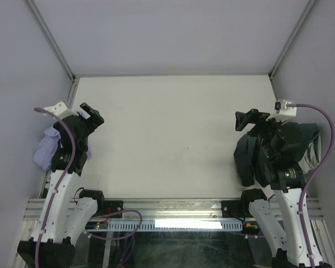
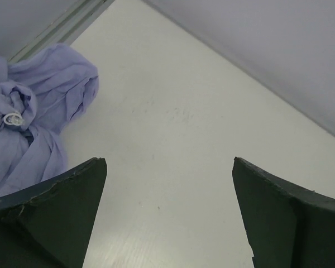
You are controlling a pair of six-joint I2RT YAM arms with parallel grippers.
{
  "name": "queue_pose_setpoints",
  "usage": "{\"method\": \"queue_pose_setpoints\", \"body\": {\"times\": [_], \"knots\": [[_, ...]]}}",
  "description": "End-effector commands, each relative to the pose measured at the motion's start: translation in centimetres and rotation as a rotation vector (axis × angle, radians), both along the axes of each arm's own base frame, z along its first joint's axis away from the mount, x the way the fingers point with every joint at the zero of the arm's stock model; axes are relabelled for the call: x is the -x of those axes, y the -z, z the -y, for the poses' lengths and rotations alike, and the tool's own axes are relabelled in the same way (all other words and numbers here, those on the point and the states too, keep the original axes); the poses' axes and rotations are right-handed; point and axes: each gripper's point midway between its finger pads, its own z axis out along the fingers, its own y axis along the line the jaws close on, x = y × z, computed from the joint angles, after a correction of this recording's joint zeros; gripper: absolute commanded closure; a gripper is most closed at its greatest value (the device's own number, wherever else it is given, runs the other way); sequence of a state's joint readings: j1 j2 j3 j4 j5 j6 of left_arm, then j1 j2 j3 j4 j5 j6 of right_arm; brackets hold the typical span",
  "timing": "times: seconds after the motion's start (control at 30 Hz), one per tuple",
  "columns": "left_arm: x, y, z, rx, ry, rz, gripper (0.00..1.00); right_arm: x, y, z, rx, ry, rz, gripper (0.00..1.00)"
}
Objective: Zip up the jacket
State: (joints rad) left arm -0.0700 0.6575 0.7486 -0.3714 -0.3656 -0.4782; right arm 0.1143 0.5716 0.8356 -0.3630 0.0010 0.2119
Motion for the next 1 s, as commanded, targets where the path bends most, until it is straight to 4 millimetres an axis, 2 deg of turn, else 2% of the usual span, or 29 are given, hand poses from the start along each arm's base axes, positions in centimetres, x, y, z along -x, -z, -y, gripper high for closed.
{"method": "queue_pose_setpoints", "body": {"times": [0.0,0.13,0.23,0.37,0.43,0.53,0.63,0.7,0.77,0.83,0.97], "knots": [[-2.4,3.2,-2.0,-0.002,-0.129,-0.180,0.01,-0.4,-0.5,-0.4,-0.010,-0.021,0.034,0.01],[-4.3,7.0,-5.1,-0.067,-0.259,-0.349,0.01,-0.5,0.2,-0.7,-0.018,-0.032,0.022,0.00],[-4.9,9.9,-8.5,-0.075,-0.353,-0.459,0.01,-0.3,0.6,-0.9,-0.018,-0.044,0.015,0.00],[-4.4,13.8,-13.4,-0.049,-0.500,-0.591,0.01,-0.2,1.2,-1.0,-0.012,-0.049,0.008,0.01],[-4.0,16.2,-15.2,-0.005,-0.530,-0.653,0.01,-0.2,1.5,-1.1,-0.010,-0.056,0.003,0.01],[-3.7,19.2,-16.4,0.063,-0.526,-0.727,0.01,-0.2,1.9,-1.2,-0.004,-0.058,-0.007,0.01],[-4.4,21.2,-15.6,0.099,-0.450,-0.772,0.02,-0.4,2.4,-1.1,0.001,-0.054,-0.025,0.00],[-5.0,22.6,-14.4,0.128,-0.366,-0.796,0.11,-0.6,2.7,-1.1,0.006,-0.057,-0.032,0.01],[-5.7,23.2,-13.1,0.155,-0.271,-0.798,0.29,-0.7,2.9,-1.2,0.006,-0.056,-0.040,0.01],[-6.5,23.3,-11.8,0.184,-0.193,-0.775,0.50,-0.8,3.1,-1.2,0.006,-0.058,-0.045,0.01],[-9.2,21.1,-8.0,0.182,-0.020,-0.671,0.99,-0.8,2.9,-1.2,0.007,-0.057,-0.041,0.01]]}}
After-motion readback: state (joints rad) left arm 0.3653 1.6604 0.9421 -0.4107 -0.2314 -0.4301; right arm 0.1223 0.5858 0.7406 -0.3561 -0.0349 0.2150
